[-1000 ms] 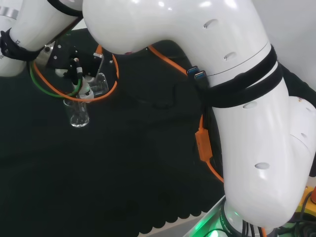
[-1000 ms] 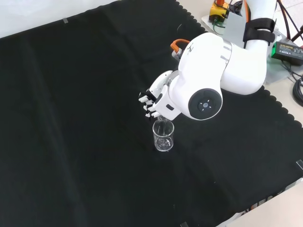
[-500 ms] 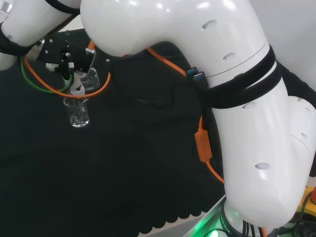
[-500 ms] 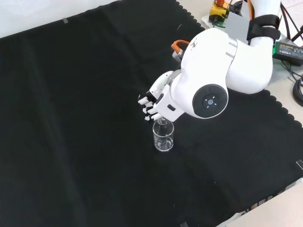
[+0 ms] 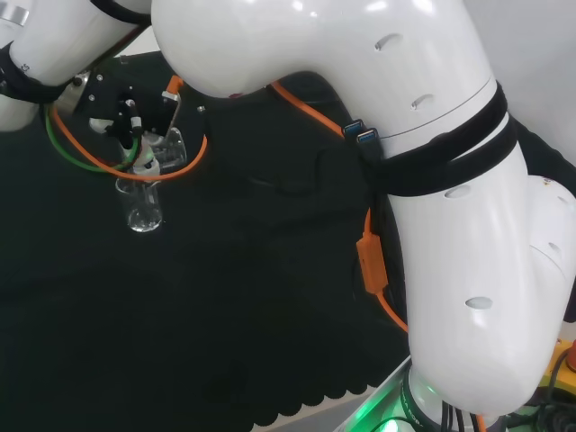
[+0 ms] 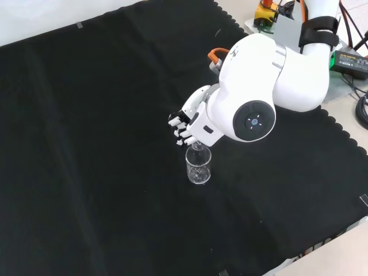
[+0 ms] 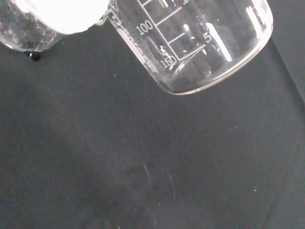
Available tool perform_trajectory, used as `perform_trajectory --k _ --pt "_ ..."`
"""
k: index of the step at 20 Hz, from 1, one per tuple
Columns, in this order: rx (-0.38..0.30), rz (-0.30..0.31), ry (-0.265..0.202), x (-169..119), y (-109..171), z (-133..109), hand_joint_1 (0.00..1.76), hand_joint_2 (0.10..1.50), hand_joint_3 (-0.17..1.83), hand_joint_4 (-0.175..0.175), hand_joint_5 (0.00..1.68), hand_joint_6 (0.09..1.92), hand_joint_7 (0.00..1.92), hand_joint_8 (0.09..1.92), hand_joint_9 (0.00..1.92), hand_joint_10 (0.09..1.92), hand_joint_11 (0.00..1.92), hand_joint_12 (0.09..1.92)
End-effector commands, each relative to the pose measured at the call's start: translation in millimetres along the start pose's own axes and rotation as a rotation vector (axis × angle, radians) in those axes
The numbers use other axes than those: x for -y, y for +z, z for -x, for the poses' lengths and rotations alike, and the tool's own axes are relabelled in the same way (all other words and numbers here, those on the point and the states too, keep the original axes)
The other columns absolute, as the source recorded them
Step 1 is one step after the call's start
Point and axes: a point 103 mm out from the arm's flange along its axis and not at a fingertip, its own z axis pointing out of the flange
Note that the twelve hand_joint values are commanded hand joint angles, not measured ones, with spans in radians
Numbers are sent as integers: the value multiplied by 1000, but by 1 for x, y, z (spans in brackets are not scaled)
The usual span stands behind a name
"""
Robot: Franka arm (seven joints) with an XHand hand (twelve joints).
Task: Pour the water from the handheld beaker into the one on the table.
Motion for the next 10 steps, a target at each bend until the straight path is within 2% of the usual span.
perform_trajectory --k 1,10 --pt "-2 6 2 -2 -6 -1 1255 1193 -175 -126 861 1149 1126 989 1137 1104 964 910" --pt "-16 24 12 -4 -9 -4 1254 1193 -175 -126 861 1150 1125 990 1137 1104 957 907"
